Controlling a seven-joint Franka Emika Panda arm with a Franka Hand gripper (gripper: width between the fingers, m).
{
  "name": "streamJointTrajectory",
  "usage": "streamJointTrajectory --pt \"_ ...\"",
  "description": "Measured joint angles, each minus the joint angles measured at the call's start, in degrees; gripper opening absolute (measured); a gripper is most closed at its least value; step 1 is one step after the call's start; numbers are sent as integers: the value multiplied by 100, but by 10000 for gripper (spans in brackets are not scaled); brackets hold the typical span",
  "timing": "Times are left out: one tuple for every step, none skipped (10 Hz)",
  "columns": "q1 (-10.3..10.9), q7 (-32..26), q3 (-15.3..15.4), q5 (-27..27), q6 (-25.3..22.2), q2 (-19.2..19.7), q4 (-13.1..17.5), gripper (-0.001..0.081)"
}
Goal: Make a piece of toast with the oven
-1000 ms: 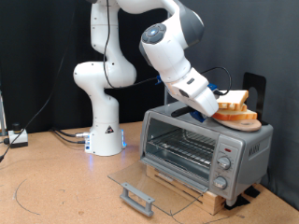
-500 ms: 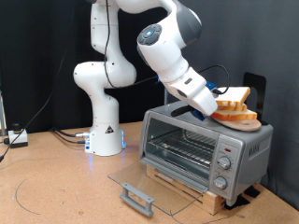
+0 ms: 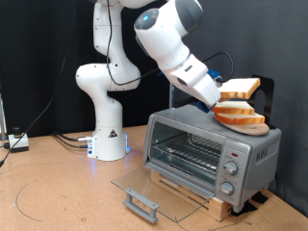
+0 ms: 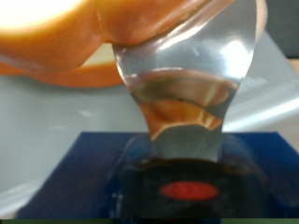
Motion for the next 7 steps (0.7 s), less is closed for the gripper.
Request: streamJointTrajectory --pt "-29 163 23 -64 176 -186 -106 398" --pt "-28 147 16 -63 40 -170 -107 398" --pt "-32 33 -37 -63 -228 -167 -103 398" --pt "-67 -159 -157 -64 -508 -172 -98 398" --pt "-144 -460 -314 -70 -630 -179 -104 398" --pt "-234 -680 -451 -148 -648 -178 -110 398" --pt "-334 -742 -559 -306 -657 -177 -110 398"
